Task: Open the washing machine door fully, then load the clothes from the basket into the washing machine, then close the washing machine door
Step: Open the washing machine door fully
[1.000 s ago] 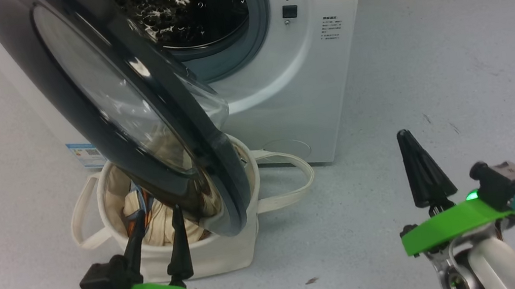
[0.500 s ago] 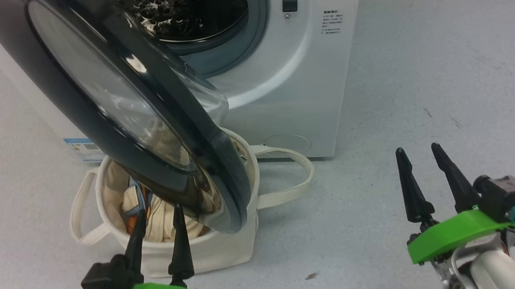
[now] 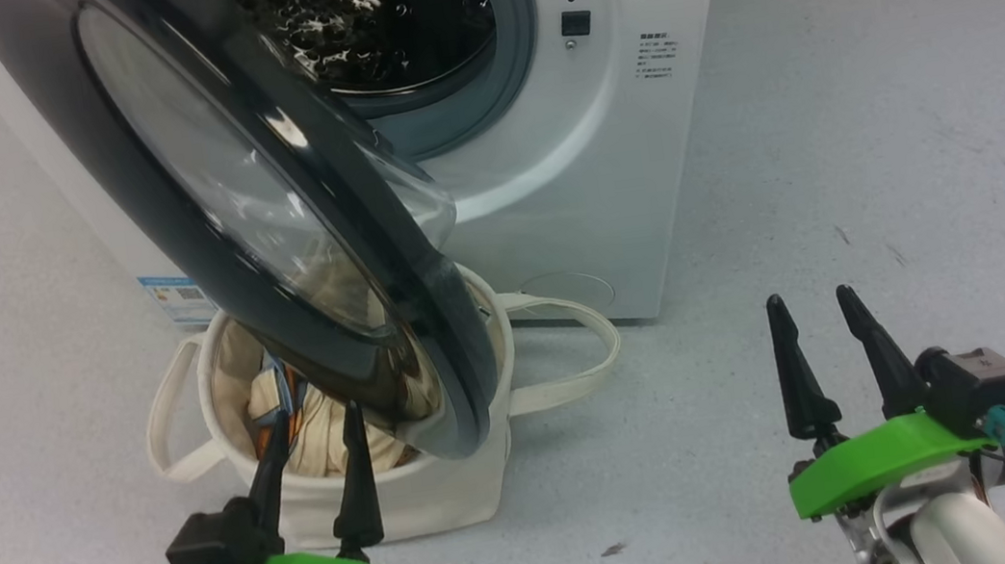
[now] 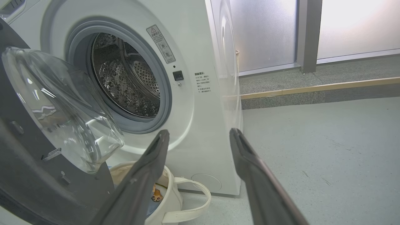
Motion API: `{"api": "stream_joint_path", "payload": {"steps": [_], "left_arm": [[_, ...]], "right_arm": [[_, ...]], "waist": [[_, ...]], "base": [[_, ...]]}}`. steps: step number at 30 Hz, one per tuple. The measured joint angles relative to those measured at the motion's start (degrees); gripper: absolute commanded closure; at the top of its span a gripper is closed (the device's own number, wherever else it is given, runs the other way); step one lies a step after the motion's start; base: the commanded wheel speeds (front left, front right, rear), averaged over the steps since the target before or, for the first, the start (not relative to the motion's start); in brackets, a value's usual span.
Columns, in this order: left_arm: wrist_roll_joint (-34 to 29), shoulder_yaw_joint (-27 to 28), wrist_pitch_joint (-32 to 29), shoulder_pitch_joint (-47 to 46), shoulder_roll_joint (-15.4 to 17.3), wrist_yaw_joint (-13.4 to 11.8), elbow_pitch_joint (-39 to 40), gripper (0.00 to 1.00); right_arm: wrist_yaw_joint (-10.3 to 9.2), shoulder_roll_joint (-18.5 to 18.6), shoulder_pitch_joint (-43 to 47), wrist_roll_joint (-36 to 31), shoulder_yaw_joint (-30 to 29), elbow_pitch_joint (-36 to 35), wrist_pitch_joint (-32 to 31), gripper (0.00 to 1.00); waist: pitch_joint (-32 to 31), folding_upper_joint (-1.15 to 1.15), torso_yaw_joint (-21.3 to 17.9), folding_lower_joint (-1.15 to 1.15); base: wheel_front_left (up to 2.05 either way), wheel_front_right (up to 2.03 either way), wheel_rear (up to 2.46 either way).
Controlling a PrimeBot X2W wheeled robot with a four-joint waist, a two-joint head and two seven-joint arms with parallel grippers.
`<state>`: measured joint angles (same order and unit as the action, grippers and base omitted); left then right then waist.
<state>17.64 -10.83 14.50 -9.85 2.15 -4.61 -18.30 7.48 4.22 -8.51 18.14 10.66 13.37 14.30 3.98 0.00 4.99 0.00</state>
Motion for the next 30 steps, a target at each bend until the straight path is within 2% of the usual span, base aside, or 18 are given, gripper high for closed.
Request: {"api": "stream_joint_path", "payload": {"steps": [25,30], "left_arm": [[0.00,-0.02,0.00,0.00,0.00,0.08,-0.47,0.00],[-0.38,0.01,0.00,-0.06,0.01,0.08,2.66,0.00]], "right_arm": [[0.00,-0.46,-0.05,0.12,-0.21,2.44,0.00,0.00],[0.00,-0.60,-0.12,0.21,-0.18,2.85,0.00,0.00]], "waist": [[0.32,0.00,-0.58,0.00],[0.62,0.00,-0.50,0.00]], "base": [[0.00,0.00,0.00],[0.00,0.00,0.00]]}}
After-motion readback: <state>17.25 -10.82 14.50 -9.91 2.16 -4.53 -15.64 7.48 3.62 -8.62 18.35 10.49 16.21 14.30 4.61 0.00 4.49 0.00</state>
